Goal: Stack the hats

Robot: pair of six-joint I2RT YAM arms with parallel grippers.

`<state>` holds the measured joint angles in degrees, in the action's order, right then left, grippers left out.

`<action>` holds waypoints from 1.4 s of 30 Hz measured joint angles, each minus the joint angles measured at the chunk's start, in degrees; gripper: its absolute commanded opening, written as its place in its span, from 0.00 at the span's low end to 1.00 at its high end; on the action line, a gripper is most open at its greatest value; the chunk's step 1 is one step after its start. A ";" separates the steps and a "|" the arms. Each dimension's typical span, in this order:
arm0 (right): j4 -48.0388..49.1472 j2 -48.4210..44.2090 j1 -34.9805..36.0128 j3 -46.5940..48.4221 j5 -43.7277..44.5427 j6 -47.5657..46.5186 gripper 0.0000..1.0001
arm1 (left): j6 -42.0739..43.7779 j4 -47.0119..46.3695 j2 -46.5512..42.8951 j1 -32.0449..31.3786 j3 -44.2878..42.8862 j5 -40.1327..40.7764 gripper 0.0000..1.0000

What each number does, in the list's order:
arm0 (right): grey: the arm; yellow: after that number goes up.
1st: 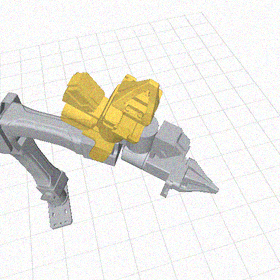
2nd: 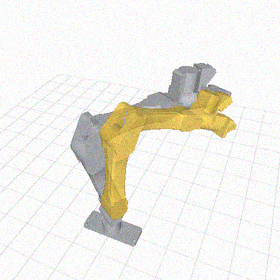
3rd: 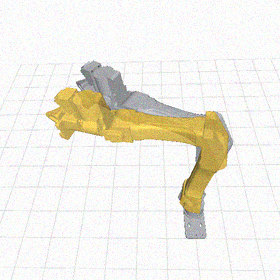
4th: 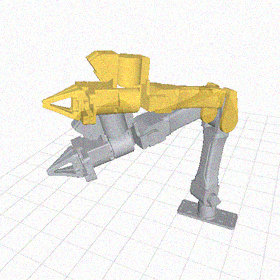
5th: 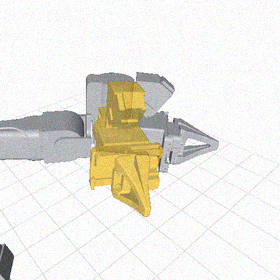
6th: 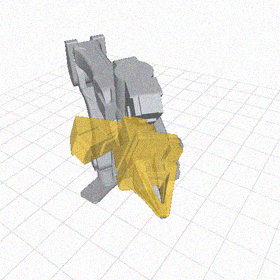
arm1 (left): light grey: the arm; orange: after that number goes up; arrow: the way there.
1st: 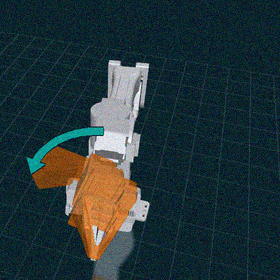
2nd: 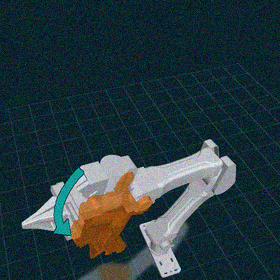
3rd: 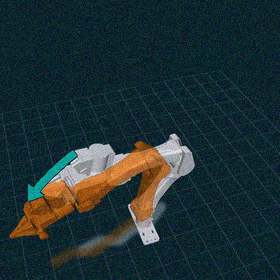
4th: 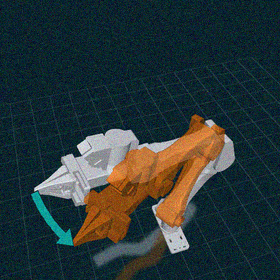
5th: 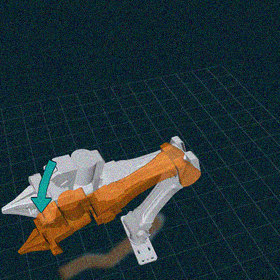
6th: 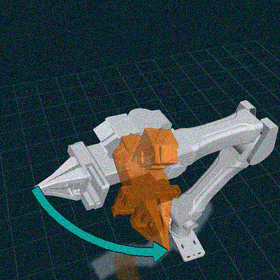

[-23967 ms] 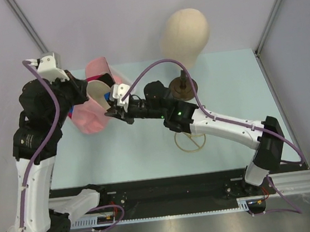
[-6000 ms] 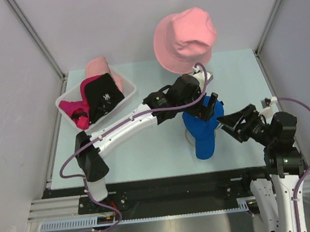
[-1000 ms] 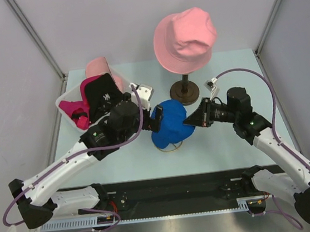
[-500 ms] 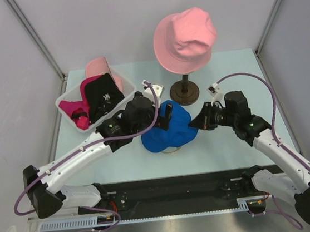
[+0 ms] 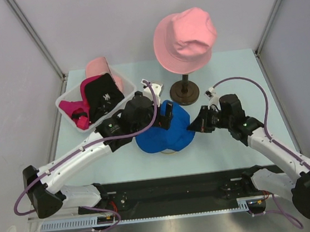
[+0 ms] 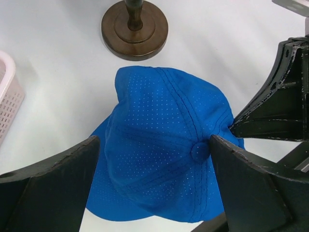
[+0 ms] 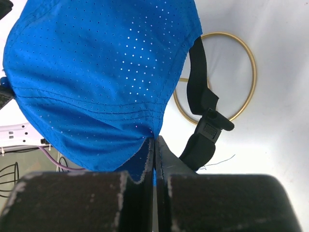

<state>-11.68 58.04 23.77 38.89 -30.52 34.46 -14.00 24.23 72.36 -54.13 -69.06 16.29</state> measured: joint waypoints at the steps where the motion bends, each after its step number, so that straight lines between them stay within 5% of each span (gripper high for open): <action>1: 0.26 0.22 0.00 -0.09 -0.11 0.00 0.00 | -0.04 0.02 0.00 0.00 0.00 0.00 1.00; 4: 1.38 0.66 0.00 -0.68 -0.31 0.04 0.00 | -0.09 0.02 0.00 0.00 0.00 0.04 1.00; 7: 2.82 0.68 0.00 -1.53 -0.39 0.48 0.22 | -0.07 0.00 0.00 0.00 0.00 0.02 1.00; 8: 3.02 0.68 0.00 -1.64 -0.35 0.59 0.43 | -0.04 0.00 0.00 0.00 0.00 0.04 1.00; 11: 2.25 0.70 0.00 -1.99 -0.04 0.28 0.71 | 0.02 0.00 0.04 0.13 0.00 0.09 1.00; 13: 0.52 0.48 -0.07 -2.08 0.39 0.39 0.76 | 0.02 -0.02 0.11 0.33 0.00 0.26 1.00; 25: -12.02 -12.94 -4.42 0.50 1.57 -1.51 0.84 | 0.55 -0.13 0.09 0.55 -0.22 0.52 1.00; 42: -11.39 -9.25 -4.90 1.51 0.04 -1.53 0.84 | 1.16 -0.09 -0.04 1.03 -6.93 1.09 1.00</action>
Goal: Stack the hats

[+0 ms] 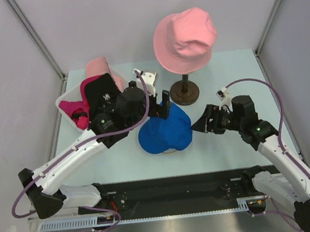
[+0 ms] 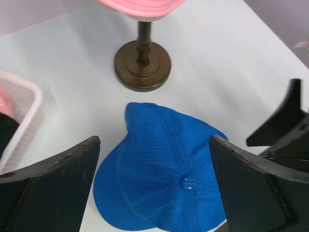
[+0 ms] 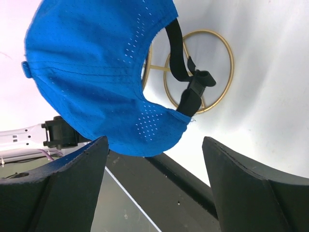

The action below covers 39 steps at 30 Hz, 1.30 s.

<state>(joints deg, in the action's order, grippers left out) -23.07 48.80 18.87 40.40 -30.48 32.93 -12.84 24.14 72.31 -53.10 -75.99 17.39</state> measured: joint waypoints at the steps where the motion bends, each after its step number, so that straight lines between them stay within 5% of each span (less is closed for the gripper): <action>1: 0.00 0.04 0.00 0.20 -0.02 0.00 0.84 | 0.02 0.37 -0.04 0.63 0.00 0.17 1.00; 4: 0.00 0.02 -0.17 1.18 -0.22 -0.17 0.84 | 0.42 1.33 -0.59 4.46 0.00 0.26 1.00; 18: -0.57 -0.94 -5.11 6.23 -1.51 -1.75 0.84 | 0.46 9.88 0.35 40.81 4.28 6.69 1.00; 31: 1.62 1.57 -6.01 7.10 -3.93 -1.70 0.84 | 3.28 7.50 10.08 52.17 11.87 5.64 0.93; 37: 1.97 1.64 -6.16 7.10 -4.50 -1.60 0.84 | 5.35 3.28 13.84 52.54 12.11 4.20 0.56; 38: 1.99 1.68 -6.16 7.10 -4.52 -1.55 0.84 | 5.81 2.91 14.58 52.54 12.11 3.91 0.29; 39: 2.01 1.75 -6.19 7.10 -4.52 -1.51 0.84 | 5.84 2.60 14.95 52.54 12.11 3.82 0.17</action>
<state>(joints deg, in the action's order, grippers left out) -21.06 50.54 12.69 47.51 -35.00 31.42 -7.01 26.74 87.26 -0.56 -63.88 21.21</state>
